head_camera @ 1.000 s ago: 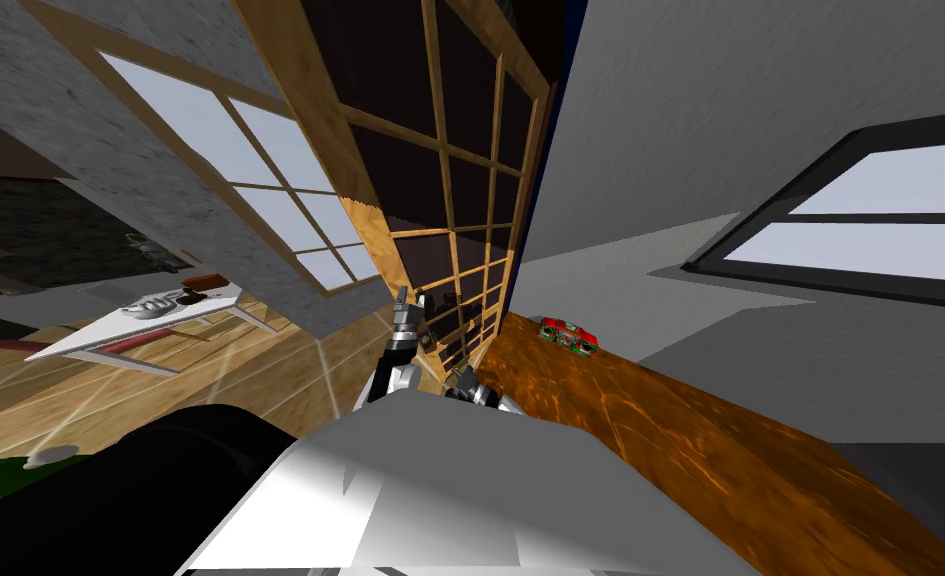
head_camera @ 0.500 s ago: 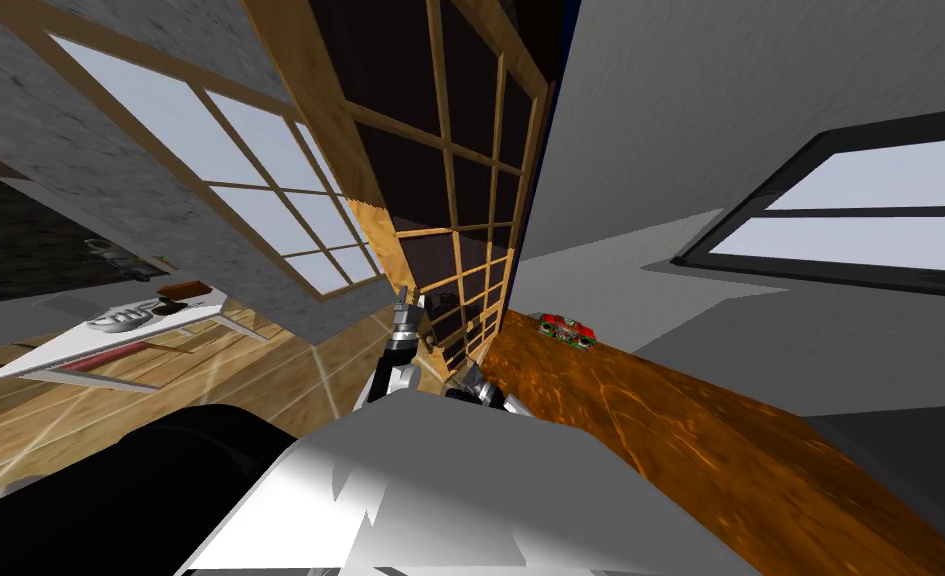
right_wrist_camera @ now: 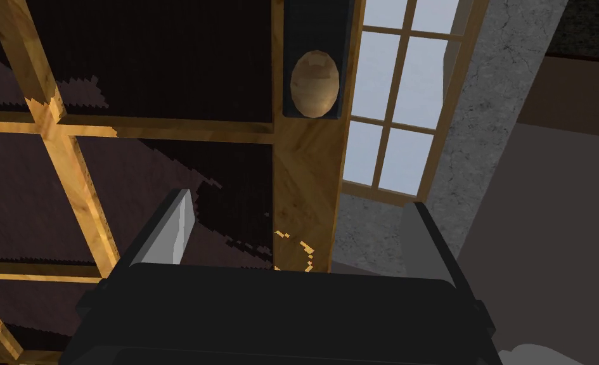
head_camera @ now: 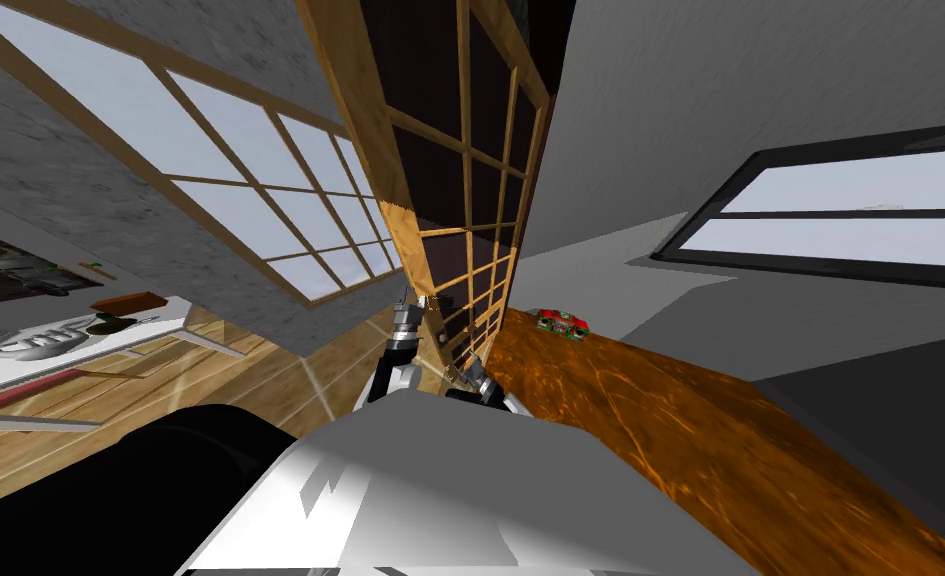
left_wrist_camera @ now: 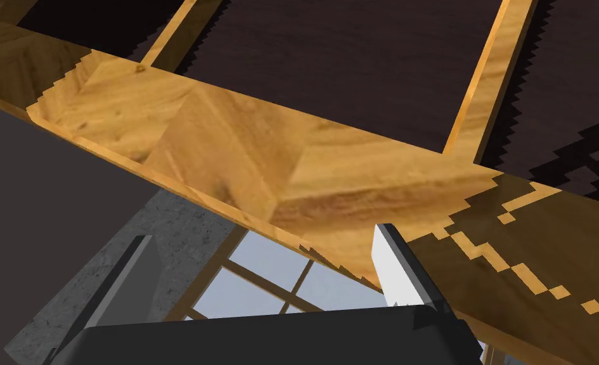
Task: Push the door open
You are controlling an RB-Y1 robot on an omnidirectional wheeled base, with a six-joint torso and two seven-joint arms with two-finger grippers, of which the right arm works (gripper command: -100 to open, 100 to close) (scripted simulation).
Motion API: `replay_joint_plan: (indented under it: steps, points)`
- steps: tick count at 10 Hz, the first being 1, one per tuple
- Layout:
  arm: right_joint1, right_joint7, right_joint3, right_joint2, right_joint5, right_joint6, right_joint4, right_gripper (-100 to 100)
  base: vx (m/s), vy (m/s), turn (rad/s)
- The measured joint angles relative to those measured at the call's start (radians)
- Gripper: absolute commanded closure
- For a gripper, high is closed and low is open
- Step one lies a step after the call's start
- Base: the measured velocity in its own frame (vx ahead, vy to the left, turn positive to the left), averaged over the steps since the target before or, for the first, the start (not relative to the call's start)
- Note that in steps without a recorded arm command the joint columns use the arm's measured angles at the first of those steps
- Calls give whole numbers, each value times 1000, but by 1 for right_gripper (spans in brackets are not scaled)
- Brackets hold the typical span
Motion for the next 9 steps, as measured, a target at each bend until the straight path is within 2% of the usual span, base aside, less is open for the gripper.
replay_joint_plan:
  steps: [1,2,3,5,7,9]
  points:
    - [0,2,-2,2,-1,0,1,-100,34,97,30]
    - [-7,2,-4,-7,-3,-1,9,-100,102,169,18]
    - [-1,-1,-2,-22,-2,7,-6,-100,132,180,9]
    - [-5,4,-6,-31,-5,4,2,-100,114,150,14]
    - [-5,5,-8,-31,-7,6,2,-100,152,176,21]
    - [-4,4,-9,-20,-8,13,-8,-100,138,174,14]
